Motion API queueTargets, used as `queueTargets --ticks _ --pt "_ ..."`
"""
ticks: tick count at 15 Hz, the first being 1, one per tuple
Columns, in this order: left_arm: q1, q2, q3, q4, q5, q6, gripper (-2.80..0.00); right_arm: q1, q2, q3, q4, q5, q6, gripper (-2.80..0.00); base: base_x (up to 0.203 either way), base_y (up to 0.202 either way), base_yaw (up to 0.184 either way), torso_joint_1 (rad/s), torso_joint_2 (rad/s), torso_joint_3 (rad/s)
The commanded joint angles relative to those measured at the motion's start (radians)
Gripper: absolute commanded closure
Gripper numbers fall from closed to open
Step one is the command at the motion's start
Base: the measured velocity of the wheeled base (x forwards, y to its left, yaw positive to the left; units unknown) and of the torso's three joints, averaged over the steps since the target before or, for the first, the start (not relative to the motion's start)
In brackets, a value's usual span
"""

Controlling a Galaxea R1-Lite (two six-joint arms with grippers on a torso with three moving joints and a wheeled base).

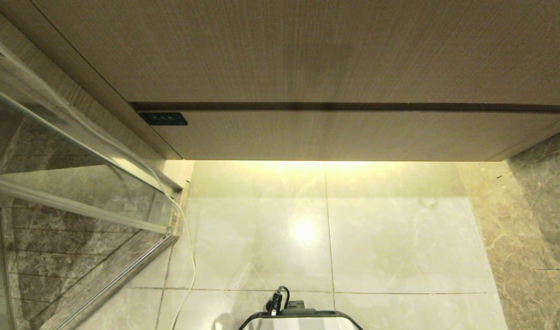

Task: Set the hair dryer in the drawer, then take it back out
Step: Pull open the drawer

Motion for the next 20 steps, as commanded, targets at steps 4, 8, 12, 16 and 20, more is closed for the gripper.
queueTargets --ticks 4,8,12,16,20 --pt "0.000 0.000 0.002 0.000 0.000 0.000 0.00 0.001 -0.039 0.040 0.000 0.001 0.000 0.00 0.000 0.000 0.000 0.000 0.00 0.000" --pt "0.000 0.000 0.000 0.000 0.000 0.000 0.00 0.000 -0.039 0.040 -0.003 0.003 -0.003 0.00 0.000 0.000 0.000 0.000 0.00 0.000" --pt "0.000 0.000 0.002 0.000 0.000 0.000 0.00 0.000 -0.039 0.004 0.005 0.012 -0.013 0.00 0.000 0.000 0.000 0.000 0.00 0.000" --pt "0.000 0.000 0.001 0.000 0.000 0.000 0.00 0.000 -0.039 -0.251 0.187 0.009 -0.022 0.00 0.000 0.000 0.000 0.000 0.00 0.000" --pt "0.001 0.000 0.001 0.000 0.000 0.000 0.00 -0.001 -0.037 -0.850 0.654 -0.004 -0.018 0.00 0.000 0.000 0.000 0.000 0.00 0.000"
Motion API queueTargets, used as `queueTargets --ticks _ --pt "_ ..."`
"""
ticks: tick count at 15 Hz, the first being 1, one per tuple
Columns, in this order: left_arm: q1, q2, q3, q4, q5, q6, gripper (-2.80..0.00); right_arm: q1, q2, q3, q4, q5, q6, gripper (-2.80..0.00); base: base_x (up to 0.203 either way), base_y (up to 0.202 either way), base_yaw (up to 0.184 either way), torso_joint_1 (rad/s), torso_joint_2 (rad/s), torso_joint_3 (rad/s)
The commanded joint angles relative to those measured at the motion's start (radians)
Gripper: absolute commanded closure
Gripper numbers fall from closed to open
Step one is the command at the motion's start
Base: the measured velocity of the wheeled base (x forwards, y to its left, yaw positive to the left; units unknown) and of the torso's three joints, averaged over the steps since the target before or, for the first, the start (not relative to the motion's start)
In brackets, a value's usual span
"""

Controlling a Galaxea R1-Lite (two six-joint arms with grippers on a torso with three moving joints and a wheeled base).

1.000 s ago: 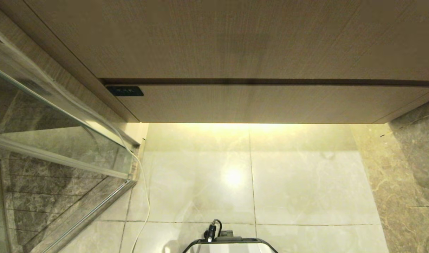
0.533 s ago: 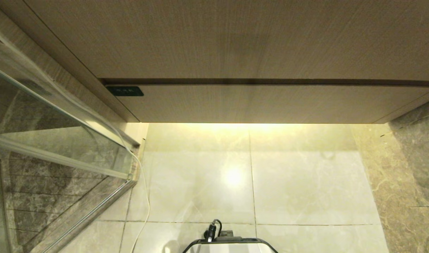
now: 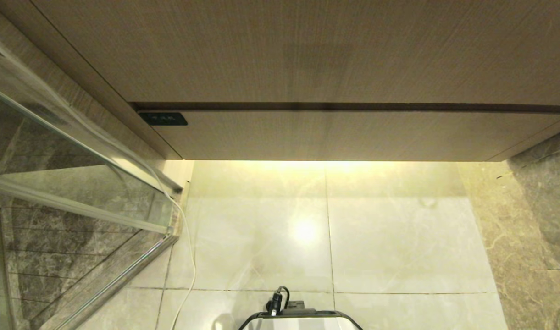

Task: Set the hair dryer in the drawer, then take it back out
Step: Pull open the drawer

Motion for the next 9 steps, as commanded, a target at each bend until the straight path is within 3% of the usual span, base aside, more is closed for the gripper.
queueTargets --ticks 1,3,9 --pt "-0.001 0.000 0.000 0.000 0.000 0.000 0.00 0.000 -0.020 -0.349 0.304 -0.003 0.002 0.00 0.000 0.000 0.000 0.000 0.00 0.000" --pt "0.000 0.000 0.000 0.000 0.000 0.000 0.00 -0.002 0.081 -0.581 0.480 -0.006 0.004 0.00 0.000 0.000 0.000 0.000 0.00 0.000" --pt "-0.001 0.000 0.000 0.000 0.000 0.000 0.00 -0.017 0.522 -1.089 0.683 0.010 0.007 0.00 0.000 0.000 0.000 0.000 0.00 0.000"
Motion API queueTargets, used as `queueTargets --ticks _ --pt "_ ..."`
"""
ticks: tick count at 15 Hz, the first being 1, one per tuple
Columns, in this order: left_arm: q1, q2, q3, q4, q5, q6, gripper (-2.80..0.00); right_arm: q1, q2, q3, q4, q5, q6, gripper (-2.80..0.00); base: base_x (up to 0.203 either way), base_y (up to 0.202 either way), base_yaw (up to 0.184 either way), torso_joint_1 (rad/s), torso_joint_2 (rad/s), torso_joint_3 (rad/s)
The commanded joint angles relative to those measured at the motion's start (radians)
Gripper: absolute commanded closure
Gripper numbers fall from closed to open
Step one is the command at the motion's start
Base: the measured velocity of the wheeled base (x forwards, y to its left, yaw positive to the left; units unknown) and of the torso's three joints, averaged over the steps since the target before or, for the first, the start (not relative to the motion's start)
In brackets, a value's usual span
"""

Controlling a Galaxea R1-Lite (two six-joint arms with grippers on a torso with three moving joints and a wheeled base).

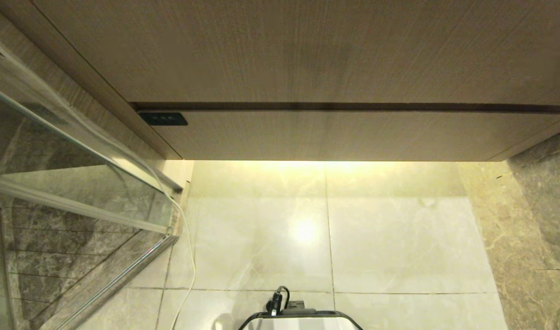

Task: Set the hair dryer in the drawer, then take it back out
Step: Pull open the drawer

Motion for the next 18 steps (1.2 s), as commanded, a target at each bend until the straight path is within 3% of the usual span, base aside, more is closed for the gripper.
queueTargets --ticks 1,4,6,8,9,11,13,15,18 --pt "0.000 0.000 0.001 0.000 -0.001 0.000 0.00 0.004 0.179 -0.152 0.106 0.036 0.003 0.00 0.000 0.000 0.000 0.000 0.00 0.000" --pt "0.000 0.000 0.000 0.000 0.000 0.000 0.00 0.012 0.175 -0.144 0.316 0.214 0.086 0.00 0.000 0.000 0.000 0.000 0.00 0.000" --pt "0.001 0.000 0.001 0.000 0.000 0.000 0.00 0.020 0.217 -0.102 0.352 0.294 0.097 0.00 0.000 0.000 0.000 0.000 0.00 0.000" --pt "0.000 0.000 0.001 0.000 0.000 0.000 0.00 0.038 0.246 -0.070 0.354 0.523 0.084 0.00 0.000 0.000 0.000 0.000 0.00 0.000" --pt "0.000 0.000 0.000 0.000 0.000 0.000 0.00 0.062 0.249 -0.029 0.360 0.628 0.046 0.00 0.000 0.000 0.000 0.000 0.00 0.000" --pt "0.000 0.000 0.000 0.000 0.000 0.000 0.00 0.111 0.260 -0.008 0.405 0.722 -0.118 0.00 0.000 0.000 0.000 0.000 0.00 0.000" --pt "0.000 0.000 0.002 0.000 0.000 0.000 0.00 0.123 0.268 -0.003 0.451 0.767 -0.263 0.00 0.000 0.000 0.000 0.000 0.00 0.000" --pt "0.001 0.000 0.001 0.000 0.000 0.000 0.00 0.122 0.273 0.042 0.455 0.763 -0.291 0.00 0.000 0.000 0.000 0.000 0.00 0.000" --pt "0.000 0.000 0.000 0.000 0.000 0.000 0.00 0.122 0.299 0.109 0.410 0.663 -0.315 0.00 0.000 0.000 0.000 0.000 0.00 0.000"
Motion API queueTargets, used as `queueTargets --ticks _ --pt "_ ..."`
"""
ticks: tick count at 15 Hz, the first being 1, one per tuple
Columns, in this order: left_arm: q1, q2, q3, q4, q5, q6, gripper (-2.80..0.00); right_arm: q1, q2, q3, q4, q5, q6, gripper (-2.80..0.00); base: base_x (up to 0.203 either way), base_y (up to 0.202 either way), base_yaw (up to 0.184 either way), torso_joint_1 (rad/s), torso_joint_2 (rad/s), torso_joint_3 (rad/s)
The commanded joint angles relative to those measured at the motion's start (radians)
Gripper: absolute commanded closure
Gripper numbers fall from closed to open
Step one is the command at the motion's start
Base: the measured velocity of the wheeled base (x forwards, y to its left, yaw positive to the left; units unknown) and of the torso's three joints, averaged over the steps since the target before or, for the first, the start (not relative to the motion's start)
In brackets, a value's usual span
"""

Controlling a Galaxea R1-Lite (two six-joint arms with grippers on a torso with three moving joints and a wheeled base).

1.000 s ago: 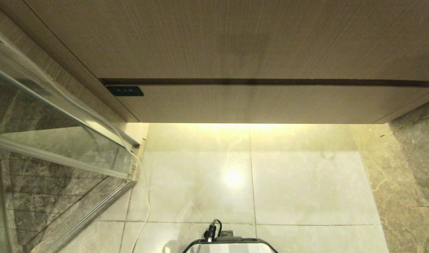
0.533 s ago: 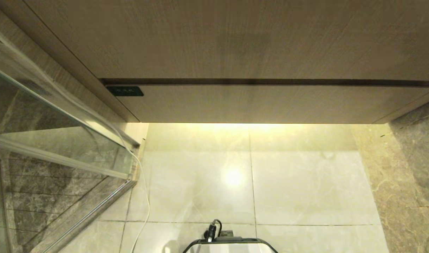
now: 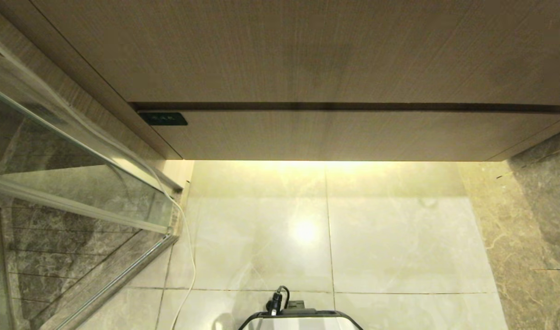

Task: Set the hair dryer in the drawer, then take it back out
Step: Pull open the drawer

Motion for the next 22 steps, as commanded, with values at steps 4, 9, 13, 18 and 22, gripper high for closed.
queueTargets --ticks 4,9,13,18,22 --pt "-0.001 0.000 0.002 0.000 0.000 0.000 0.00 0.000 0.030 0.119 -0.029 -0.259 -0.049 0.00 0.000 0.000 0.000 0.000 0.00 0.000" --pt "-0.001 0.000 0.000 0.000 0.000 0.000 0.00 0.019 0.066 0.200 -0.031 -0.321 -0.143 0.00 0.000 0.000 0.000 0.000 0.00 0.000" --pt "-0.001 0.000 0.002 0.000 0.000 0.000 0.00 0.018 0.069 0.227 -0.045 -0.330 -0.201 -2.80 0.000 0.000 0.000 0.000 0.00 0.000" --pt "-0.001 0.000 0.002 0.000 0.000 0.000 0.00 0.014 0.061 0.303 -0.186 -0.597 -0.202 -2.80 0.000 0.000 0.000 0.000 0.00 0.000" --pt "-0.001 0.000 0.001 0.000 0.000 0.000 0.00 0.032 0.093 0.354 -0.273 -0.592 -0.357 -2.80 0.000 0.000 0.000 0.000 0.00 0.000"
